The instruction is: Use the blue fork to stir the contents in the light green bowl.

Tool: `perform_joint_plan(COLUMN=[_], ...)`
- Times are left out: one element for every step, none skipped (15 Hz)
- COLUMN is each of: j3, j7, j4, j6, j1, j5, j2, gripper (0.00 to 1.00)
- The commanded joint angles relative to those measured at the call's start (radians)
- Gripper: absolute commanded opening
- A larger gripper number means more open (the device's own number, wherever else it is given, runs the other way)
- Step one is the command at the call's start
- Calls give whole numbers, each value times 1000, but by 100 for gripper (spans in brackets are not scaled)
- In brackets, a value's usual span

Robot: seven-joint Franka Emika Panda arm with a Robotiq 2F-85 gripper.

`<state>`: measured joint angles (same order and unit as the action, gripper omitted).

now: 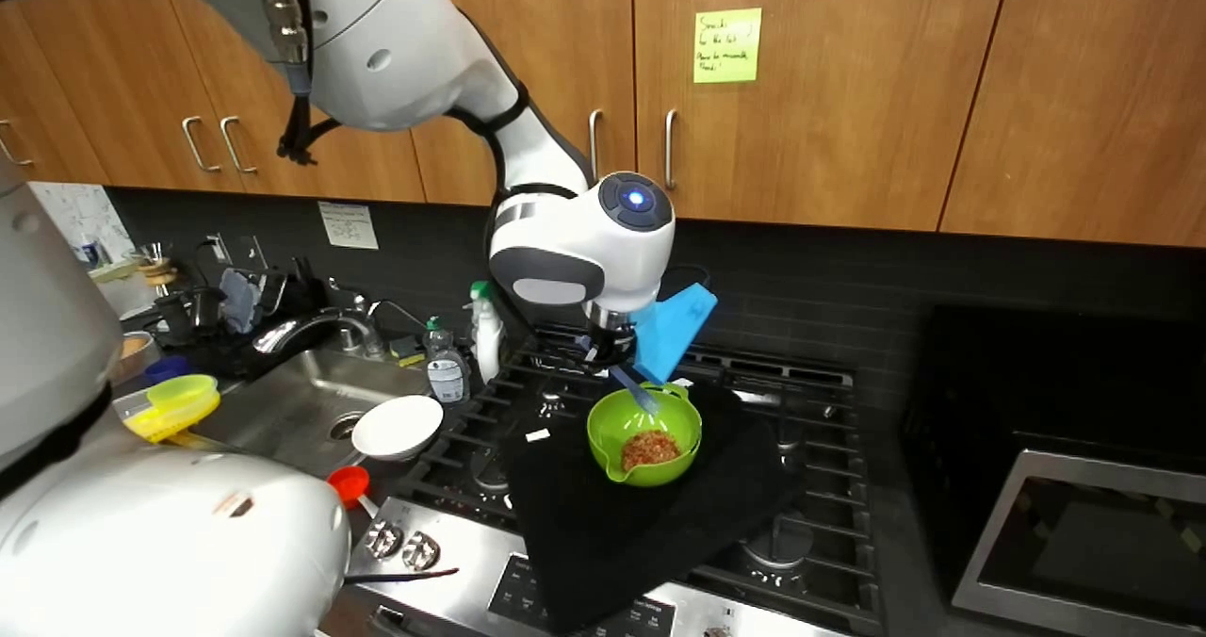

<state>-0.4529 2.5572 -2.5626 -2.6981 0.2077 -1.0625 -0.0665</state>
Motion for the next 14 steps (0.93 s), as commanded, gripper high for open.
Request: perform_joint_plan(j3=[14, 21, 31, 38, 44, 49, 51, 56, 50, 53, 55, 55, 55, 55], j7=[-12, -18, -23, -25, -27, -31, -36, -36, -15, -17, -17, -17, -17, -17], j4=[6, 10, 6, 7, 8, 8, 10, 4, -1, -1, -1, -1, -1, -1], j6=[11, 13, 4, 2, -3, -1, 0, -8, 8, 8, 7, 7, 7, 7], j1=[13, 18, 27, 34, 40, 44, 47, 53, 46, 48, 48, 48, 48, 48], j5=[20, 32, 40, 47, 51, 55, 65, 69, 47, 53, 55, 56, 56, 56], j2=[40, 46, 53, 63, 75, 85, 91, 88, 79, 84, 87, 88, 88, 88], gripper=[5, 5, 5, 5, 5, 5, 5, 5, 19, 19, 19, 19, 19, 19])
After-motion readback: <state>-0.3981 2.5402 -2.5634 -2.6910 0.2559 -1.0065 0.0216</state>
